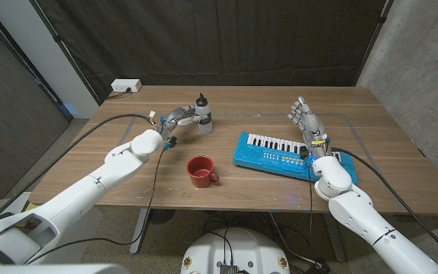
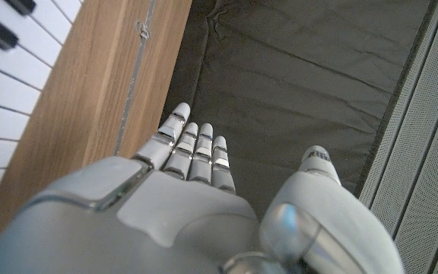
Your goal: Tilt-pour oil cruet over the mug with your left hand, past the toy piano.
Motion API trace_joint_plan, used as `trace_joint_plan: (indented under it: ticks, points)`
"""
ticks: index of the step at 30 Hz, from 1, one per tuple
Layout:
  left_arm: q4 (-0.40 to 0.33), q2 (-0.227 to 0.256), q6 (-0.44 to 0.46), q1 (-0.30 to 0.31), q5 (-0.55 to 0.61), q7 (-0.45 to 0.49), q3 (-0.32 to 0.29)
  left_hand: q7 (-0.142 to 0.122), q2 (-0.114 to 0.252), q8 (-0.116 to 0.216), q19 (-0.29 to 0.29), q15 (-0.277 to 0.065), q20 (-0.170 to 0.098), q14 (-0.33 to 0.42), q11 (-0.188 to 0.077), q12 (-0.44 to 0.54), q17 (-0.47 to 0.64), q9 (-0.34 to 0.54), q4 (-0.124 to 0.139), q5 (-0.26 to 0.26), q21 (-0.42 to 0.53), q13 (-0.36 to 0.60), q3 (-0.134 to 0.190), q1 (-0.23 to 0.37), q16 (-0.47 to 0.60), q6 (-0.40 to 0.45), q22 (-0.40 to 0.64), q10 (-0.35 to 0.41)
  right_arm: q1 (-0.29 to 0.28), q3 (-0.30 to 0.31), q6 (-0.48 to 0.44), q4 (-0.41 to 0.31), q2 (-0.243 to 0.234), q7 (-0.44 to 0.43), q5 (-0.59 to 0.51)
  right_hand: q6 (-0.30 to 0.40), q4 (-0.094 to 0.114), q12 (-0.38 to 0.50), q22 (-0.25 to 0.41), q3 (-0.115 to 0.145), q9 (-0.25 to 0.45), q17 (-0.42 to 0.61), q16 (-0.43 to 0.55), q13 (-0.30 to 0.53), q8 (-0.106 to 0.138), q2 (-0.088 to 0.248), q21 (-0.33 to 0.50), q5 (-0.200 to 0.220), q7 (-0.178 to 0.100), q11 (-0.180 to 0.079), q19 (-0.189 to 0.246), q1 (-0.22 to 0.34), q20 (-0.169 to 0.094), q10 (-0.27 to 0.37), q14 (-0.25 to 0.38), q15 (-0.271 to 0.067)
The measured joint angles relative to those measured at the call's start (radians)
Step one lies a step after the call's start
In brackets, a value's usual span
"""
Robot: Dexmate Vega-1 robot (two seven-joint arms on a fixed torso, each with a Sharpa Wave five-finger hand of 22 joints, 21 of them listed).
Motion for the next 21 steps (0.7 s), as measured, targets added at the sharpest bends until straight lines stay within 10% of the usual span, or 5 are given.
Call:
trace_joint_plan:
  ticks: [21]
  points:
    - [-0.192,0.019,0.021,0.151,-0.137,0.117,-0.147,0.010,-0.001,0.011,0.000,0.002,0.000,0.017,0.020,0.008,0.005,0.000,0.053,0.000,0.005,0.000,-0.052,-0.106,0.008,0.020,0.001,0.007,0.017,0.037,0.052,0.051,-0.051,0.115,0.065,0.000,0.004,0.000,0.000,-0.004,0.000,0.003,0.000,0.000,0.000,0.000,-0.008,0.000,0.000,0.000,0.000,0.000,0.000,0.000,-0.006,0.005]
